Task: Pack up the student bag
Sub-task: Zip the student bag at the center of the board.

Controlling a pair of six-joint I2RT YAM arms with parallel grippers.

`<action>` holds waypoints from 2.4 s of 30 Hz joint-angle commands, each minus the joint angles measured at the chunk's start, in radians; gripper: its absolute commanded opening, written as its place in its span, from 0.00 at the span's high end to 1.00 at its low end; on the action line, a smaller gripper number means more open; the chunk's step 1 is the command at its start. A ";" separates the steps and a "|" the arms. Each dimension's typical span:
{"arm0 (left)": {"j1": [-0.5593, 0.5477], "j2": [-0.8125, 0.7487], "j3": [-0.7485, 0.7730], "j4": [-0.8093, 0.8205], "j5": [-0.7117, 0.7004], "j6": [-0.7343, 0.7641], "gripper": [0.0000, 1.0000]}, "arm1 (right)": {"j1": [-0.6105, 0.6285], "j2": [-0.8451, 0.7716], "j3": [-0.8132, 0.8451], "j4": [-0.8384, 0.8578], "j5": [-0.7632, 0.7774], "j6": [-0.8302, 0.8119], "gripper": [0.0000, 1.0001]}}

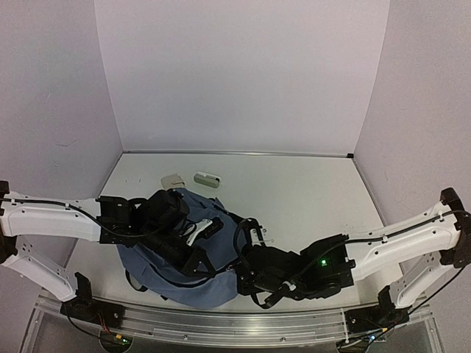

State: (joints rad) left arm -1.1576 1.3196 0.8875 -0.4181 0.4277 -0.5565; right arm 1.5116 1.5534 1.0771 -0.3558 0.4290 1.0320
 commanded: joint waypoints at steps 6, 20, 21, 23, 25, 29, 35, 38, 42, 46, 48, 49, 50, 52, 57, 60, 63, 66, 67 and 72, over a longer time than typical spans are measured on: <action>-0.024 0.036 -0.010 -0.004 0.058 -0.014 1.00 | -0.098 -0.094 0.006 -0.142 0.118 0.043 1.00; -0.047 0.067 -0.013 -0.039 0.069 -0.029 1.00 | -0.254 -0.128 -0.055 -0.172 0.142 -0.040 1.00; -0.048 0.067 -0.013 -0.045 0.070 -0.029 1.00 | -0.261 -0.131 -0.057 -0.175 0.146 -0.045 1.00; -0.051 0.070 -0.014 -0.058 0.075 -0.032 1.00 | -0.274 -0.139 -0.061 -0.176 0.153 -0.055 1.00; -0.055 0.068 -0.016 -0.067 0.083 -0.035 1.00 | -0.288 -0.143 -0.067 -0.176 0.158 -0.066 1.00; -0.064 0.061 -0.020 -0.097 0.096 -0.042 1.00 | -0.316 -0.131 -0.073 -0.176 0.183 -0.092 1.00; -0.070 0.028 -0.022 -0.151 0.100 -0.050 1.00 | -0.351 -0.104 -0.057 -0.156 0.209 -0.133 1.00; -0.070 0.008 -0.026 -0.172 0.099 -0.054 1.00 | -0.359 -0.104 -0.059 -0.099 0.181 -0.169 1.00; -0.070 -0.029 -0.027 -0.163 0.058 -0.061 0.99 | -0.360 -0.130 -0.100 0.034 0.077 -0.239 1.00; -0.071 -0.057 0.005 -0.061 -0.024 -0.066 0.85 | -0.360 -0.159 -0.138 0.144 -0.029 -0.264 1.00; -0.070 -0.045 0.037 -0.034 -0.081 -0.058 0.71 | -0.360 -0.164 -0.145 0.154 -0.056 -0.262 1.00; -0.070 -0.033 0.057 -0.029 -0.107 -0.050 0.65 | -0.360 -0.165 -0.149 0.157 -0.065 -0.262 1.00; -0.070 -0.016 0.084 -0.031 -0.149 -0.044 0.58 | -0.359 -0.165 -0.154 0.159 -0.072 -0.262 1.00; -0.068 0.024 0.143 -0.036 -0.247 -0.040 0.46 | -0.359 -0.166 -0.164 0.163 -0.082 -0.259 1.00; -0.041 0.138 0.238 0.027 -0.370 -0.052 0.27 | -0.359 -0.175 -0.181 0.169 -0.092 -0.240 1.00; -0.032 0.197 0.270 0.096 -0.367 -0.045 0.24 | -0.359 -0.192 -0.193 0.171 -0.080 -0.225 1.00; -0.031 0.265 0.311 0.120 -0.361 -0.042 0.24 | -0.360 -0.203 -0.201 0.172 -0.074 -0.224 1.00; -0.031 0.328 0.346 0.140 -0.347 -0.039 0.26 | -0.360 -0.209 -0.209 0.172 -0.072 -0.220 1.00; -0.031 0.343 0.354 0.152 -0.340 -0.038 0.26 | -0.360 -0.211 -0.211 0.172 -0.071 -0.219 1.00; -0.031 0.406 0.394 0.174 -0.316 -0.022 0.37 | -0.359 -0.222 -0.225 0.172 -0.071 -0.211 1.00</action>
State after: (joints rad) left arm -1.1893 1.7015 1.2114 -0.3020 0.1012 -0.5988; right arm 1.1587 1.3762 0.8654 -0.2236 0.3264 0.8053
